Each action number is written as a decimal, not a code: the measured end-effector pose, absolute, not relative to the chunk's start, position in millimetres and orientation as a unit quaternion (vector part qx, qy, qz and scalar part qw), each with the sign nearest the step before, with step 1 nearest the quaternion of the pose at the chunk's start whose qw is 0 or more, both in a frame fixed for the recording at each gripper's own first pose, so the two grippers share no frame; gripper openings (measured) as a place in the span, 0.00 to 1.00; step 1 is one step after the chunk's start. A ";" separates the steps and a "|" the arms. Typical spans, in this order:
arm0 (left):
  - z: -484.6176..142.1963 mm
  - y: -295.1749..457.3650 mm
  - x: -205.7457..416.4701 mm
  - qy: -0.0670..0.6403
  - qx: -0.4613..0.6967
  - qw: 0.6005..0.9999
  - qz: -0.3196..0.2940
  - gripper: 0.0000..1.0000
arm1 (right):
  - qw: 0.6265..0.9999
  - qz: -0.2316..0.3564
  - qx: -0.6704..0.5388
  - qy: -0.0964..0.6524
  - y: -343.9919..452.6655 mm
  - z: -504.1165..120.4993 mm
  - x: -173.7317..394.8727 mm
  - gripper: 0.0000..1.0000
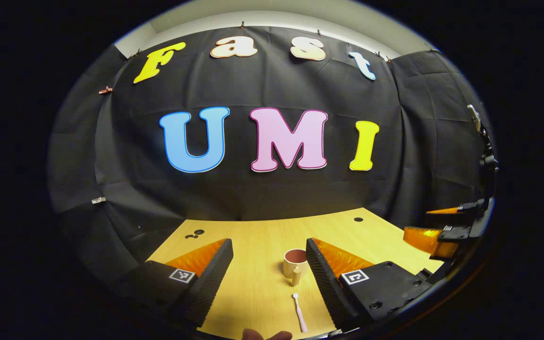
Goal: Put the toothbrush and toothpaste on the desktop into the cup, then pick up the cup and place it on the coaster on the desktop.
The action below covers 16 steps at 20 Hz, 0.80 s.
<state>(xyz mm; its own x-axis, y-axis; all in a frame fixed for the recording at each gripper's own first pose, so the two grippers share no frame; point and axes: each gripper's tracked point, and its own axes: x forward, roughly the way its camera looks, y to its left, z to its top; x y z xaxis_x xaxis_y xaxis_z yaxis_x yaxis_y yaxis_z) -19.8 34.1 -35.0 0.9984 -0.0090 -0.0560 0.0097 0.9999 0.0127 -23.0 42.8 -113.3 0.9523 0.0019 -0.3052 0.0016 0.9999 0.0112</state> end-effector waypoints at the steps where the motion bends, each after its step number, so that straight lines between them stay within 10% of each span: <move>1: -36.7 38.7 -21.4 0.030 0.007 1.000 -0.004 0.96 | 0.985 -0.003 0.009 0.173 43.2 -126.3 -25.6 0.99; 16: -62.1 82.5 -30.4 0.048 -0.004 0.999 0.007 0.96 | 0.901 -0.026 -0.026 0.432 56.8 -326.5 -34.1 0.99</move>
